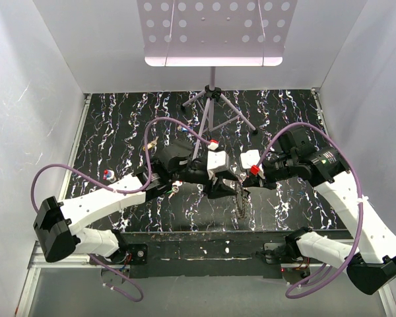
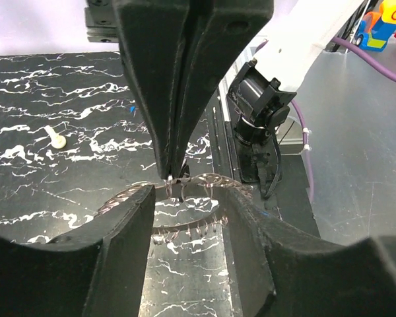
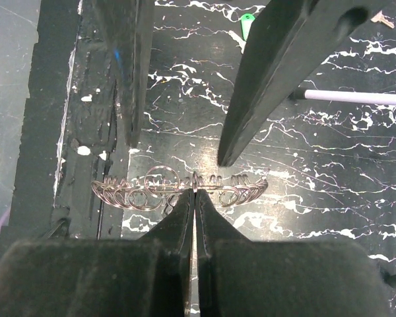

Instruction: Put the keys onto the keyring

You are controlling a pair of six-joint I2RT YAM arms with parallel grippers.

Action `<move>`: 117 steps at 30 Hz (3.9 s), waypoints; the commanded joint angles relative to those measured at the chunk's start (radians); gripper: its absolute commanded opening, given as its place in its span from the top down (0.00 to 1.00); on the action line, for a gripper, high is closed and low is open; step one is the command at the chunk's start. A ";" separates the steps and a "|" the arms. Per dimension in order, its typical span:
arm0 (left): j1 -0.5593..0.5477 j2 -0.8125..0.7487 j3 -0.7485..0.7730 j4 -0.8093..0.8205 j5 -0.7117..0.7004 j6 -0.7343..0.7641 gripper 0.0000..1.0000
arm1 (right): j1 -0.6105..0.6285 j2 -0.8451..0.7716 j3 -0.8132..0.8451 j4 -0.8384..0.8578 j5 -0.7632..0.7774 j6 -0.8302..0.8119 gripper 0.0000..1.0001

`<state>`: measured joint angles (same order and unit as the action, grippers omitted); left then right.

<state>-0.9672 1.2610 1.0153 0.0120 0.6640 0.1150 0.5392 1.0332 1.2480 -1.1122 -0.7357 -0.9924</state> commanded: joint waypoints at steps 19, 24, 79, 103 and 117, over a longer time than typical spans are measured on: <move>-0.045 0.055 0.055 0.003 -0.090 0.040 0.73 | 0.005 -0.010 0.053 0.038 -0.050 0.066 0.99; -0.047 0.064 0.062 0.002 -0.081 0.037 0.75 | 0.007 -0.010 0.050 0.043 -0.056 0.074 0.99; 0.071 -0.009 -0.498 1.514 -0.294 -0.834 1.00 | -0.110 -0.119 -0.206 0.956 -0.326 1.045 0.80; 0.068 -0.031 -0.492 1.485 -0.297 -0.816 1.00 | -0.073 -0.088 -0.228 0.876 -0.344 1.048 0.82; 0.070 -0.028 -0.488 1.484 -0.290 -0.818 1.00 | -0.064 -0.075 -0.234 0.931 -0.373 1.089 0.92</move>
<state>-0.8986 1.2682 0.4889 1.2881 0.3767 -0.7101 0.4683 0.9577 1.0172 -0.2306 -1.0798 0.0753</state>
